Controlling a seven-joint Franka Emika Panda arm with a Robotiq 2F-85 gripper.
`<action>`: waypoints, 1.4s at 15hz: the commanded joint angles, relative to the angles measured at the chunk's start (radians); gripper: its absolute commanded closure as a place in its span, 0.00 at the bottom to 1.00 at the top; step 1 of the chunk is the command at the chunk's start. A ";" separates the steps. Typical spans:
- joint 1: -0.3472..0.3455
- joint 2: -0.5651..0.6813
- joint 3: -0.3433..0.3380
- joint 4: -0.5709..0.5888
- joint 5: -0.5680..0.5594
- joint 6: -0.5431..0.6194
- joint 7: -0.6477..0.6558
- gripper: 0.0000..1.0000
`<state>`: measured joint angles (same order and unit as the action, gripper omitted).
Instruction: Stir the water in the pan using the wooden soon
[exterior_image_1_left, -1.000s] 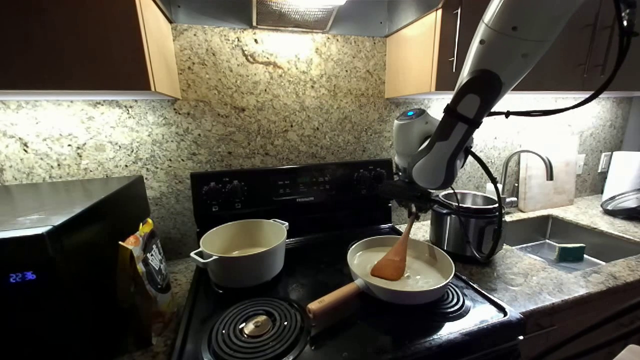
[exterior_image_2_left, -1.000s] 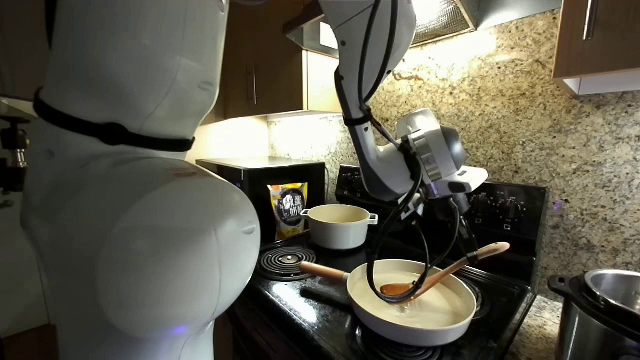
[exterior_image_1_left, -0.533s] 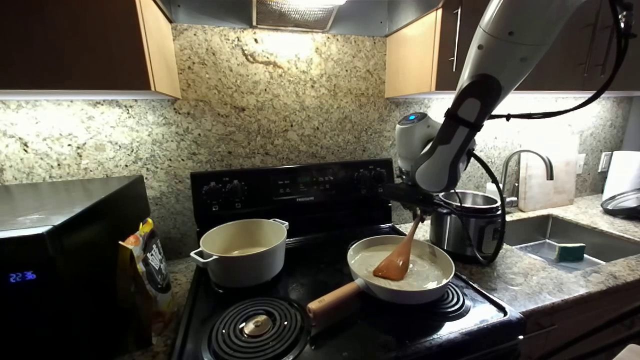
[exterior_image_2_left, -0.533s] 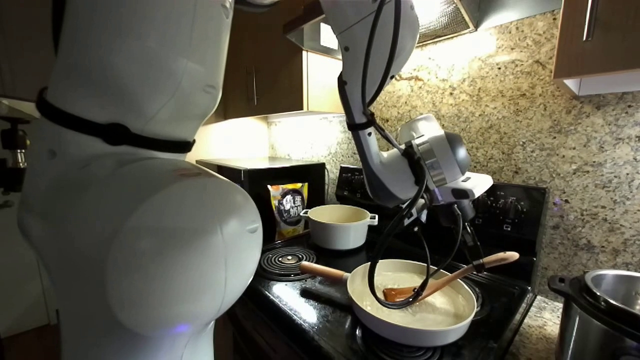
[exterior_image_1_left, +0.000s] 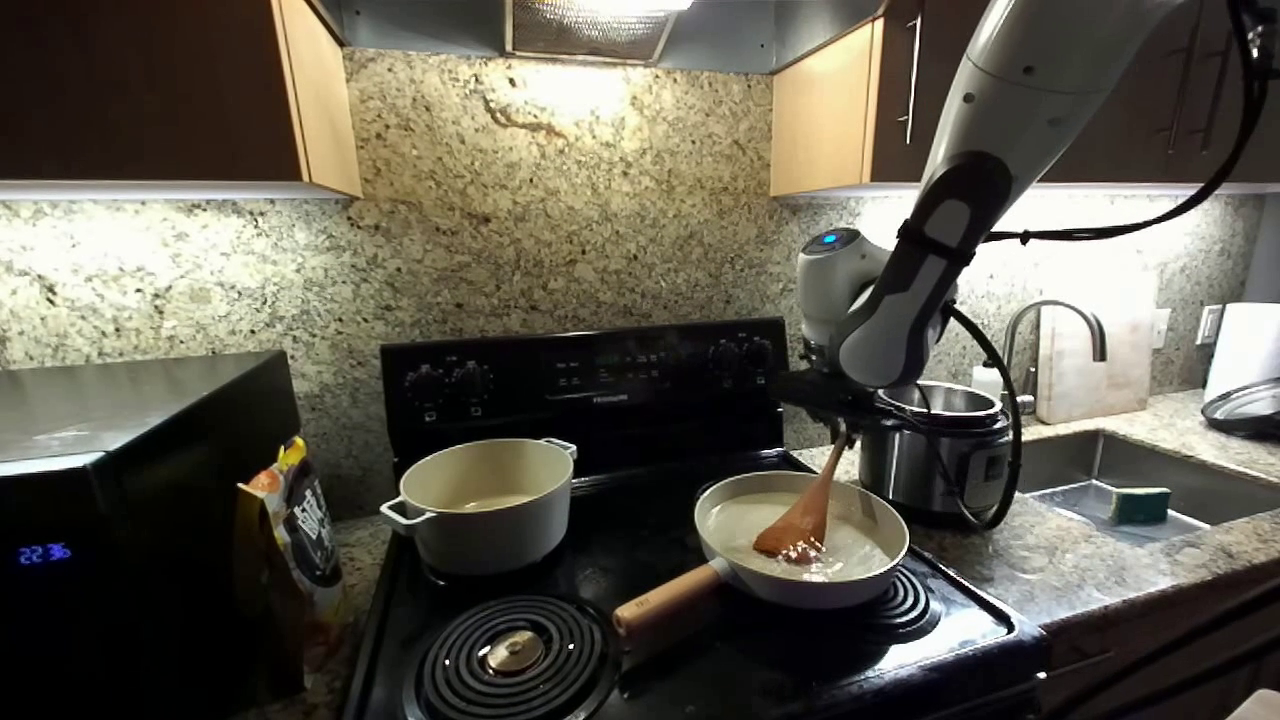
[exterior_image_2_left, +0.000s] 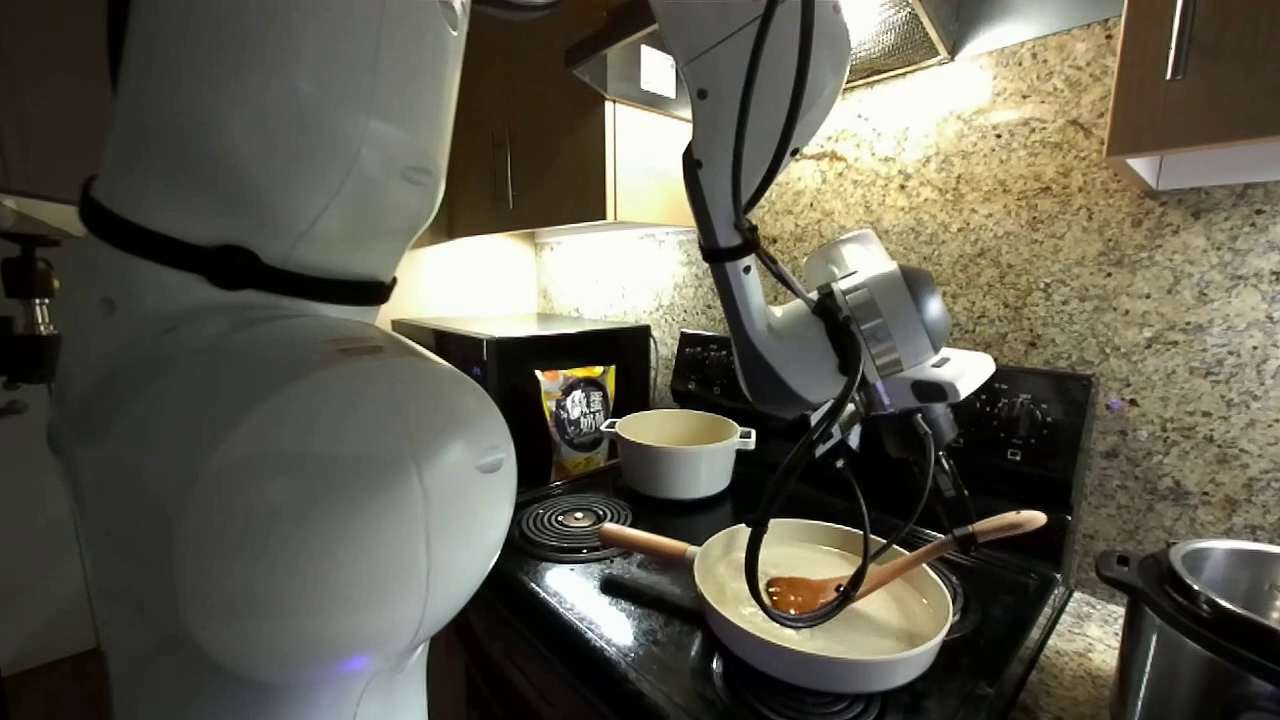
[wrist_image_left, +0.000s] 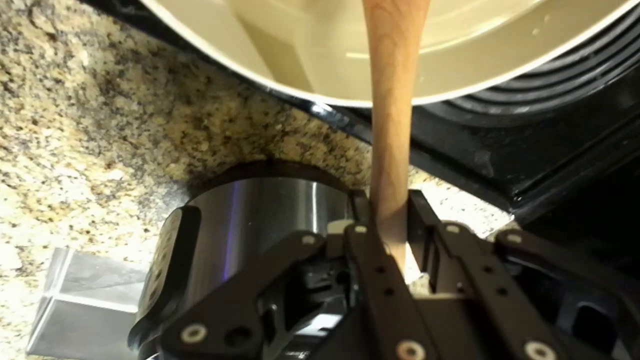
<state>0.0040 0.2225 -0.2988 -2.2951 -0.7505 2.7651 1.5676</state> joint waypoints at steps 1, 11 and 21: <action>0.017 0.038 0.057 0.016 0.015 -0.001 -0.018 0.95; -0.036 -0.046 -0.027 -0.005 -0.023 0.002 0.003 0.95; -0.004 0.017 0.030 0.004 -0.013 0.011 -0.013 0.95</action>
<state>0.0133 0.2470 -0.2587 -2.2799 -0.7552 2.7578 1.5681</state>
